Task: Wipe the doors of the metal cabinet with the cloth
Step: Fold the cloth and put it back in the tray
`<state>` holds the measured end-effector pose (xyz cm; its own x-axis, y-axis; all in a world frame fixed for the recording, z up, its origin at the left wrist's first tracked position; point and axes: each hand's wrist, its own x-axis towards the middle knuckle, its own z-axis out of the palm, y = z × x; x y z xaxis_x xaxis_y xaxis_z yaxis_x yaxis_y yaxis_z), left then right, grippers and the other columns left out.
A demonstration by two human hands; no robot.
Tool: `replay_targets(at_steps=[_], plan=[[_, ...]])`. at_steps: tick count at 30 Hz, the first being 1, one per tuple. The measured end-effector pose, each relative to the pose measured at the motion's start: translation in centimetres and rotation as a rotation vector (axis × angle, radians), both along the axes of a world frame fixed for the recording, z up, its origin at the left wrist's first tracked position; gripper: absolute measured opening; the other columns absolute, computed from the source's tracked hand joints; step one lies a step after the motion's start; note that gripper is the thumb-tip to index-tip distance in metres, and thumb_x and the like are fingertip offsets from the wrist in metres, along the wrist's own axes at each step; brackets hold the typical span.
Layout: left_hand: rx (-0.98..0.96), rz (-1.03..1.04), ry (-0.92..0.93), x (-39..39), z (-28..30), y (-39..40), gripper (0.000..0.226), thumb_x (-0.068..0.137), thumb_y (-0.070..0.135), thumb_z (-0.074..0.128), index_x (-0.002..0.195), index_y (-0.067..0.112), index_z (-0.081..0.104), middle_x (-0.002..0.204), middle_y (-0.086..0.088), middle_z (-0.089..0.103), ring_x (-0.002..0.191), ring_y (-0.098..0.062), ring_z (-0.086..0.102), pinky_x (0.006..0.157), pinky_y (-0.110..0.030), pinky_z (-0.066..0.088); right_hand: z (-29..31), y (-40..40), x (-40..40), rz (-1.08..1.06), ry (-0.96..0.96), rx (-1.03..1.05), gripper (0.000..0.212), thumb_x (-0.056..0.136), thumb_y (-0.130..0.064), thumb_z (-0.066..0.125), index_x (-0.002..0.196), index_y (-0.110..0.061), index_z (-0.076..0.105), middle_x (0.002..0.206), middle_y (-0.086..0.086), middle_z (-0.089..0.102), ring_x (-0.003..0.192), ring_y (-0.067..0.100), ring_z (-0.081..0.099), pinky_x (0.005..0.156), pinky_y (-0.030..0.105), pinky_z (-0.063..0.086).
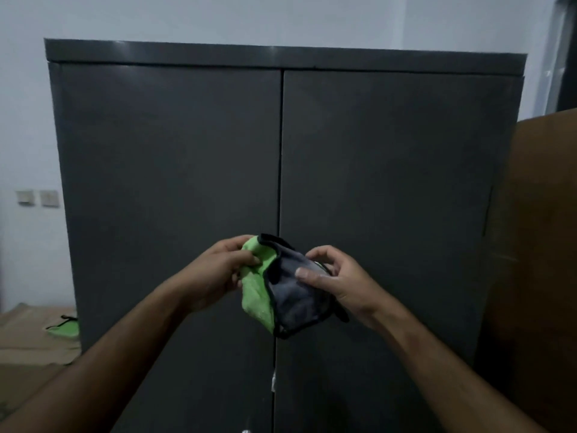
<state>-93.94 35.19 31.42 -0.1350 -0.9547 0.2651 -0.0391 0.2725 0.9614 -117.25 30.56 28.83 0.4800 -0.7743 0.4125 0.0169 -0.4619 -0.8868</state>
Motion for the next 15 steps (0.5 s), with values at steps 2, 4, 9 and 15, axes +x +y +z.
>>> replay_targets(at_steps=[2, 4, 9, 15], plan=[[-0.014, 0.078, 0.023, 0.6, 0.0, -0.1, 0.024, 0.100, 0.006, 0.051, 0.114, 0.008, 0.070, 0.092, -0.007, 0.069, 0.072, -0.013, 0.063, 0.063, -0.024, 0.051, 0.5, -0.5, -0.6, 0.017, 0.067, -0.024, 0.039, 0.074, -0.047, 0.082, 0.105, -0.026, 0.070, 0.106, -0.001, 0.074, 0.099, 0.015, 0.071, 0.079, 0.025, 0.056], [-0.032, 0.149, 0.046, 1.1, -0.3, -0.3, 0.022, 0.103, 0.021, 0.053, 0.105, 0.012, 0.073, 0.092, -0.005, 0.074, 0.075, -0.013, 0.068, 0.068, -0.027, 0.053, 0.8, -0.7, -0.9, 0.018, 0.166, -0.059, 0.022, 0.083, -0.041, 0.075, 0.092, -0.021, 0.074, 0.088, -0.004, 0.074, 0.083, 0.012, 0.071, 0.070, 0.024, 0.054], [-0.062, 0.269, 0.045, 1.8, -0.9, -0.7, 0.032, 0.106, 0.035, 0.046, 0.103, 0.015, 0.071, 0.096, -0.008, 0.075, 0.084, -0.023, 0.068, 0.072, -0.033, 0.053, 1.2, -1.8, -0.4, -0.135, 0.252, -0.228, 0.021, 0.085, -0.040, 0.072, 0.080, -0.021, 0.077, 0.093, -0.007, 0.070, 0.086, 0.006, 0.067, 0.076, 0.024, 0.051], [-0.017, 0.196, 0.043, 2.7, -1.6, -0.1, 0.055, 0.082, 0.075, 0.061, 0.104, 0.027, 0.075, 0.106, 0.009, 0.076, 0.099, -0.007, 0.072, 0.087, -0.027, 0.055, 1.5, -2.0, 2.8, -0.059, 0.127, -0.135, 0.029, 0.099, -0.036, 0.057, 0.076, -0.022, 0.066, 0.069, -0.007, 0.063, 0.063, 0.007, 0.057, 0.056, 0.023, 0.044]])
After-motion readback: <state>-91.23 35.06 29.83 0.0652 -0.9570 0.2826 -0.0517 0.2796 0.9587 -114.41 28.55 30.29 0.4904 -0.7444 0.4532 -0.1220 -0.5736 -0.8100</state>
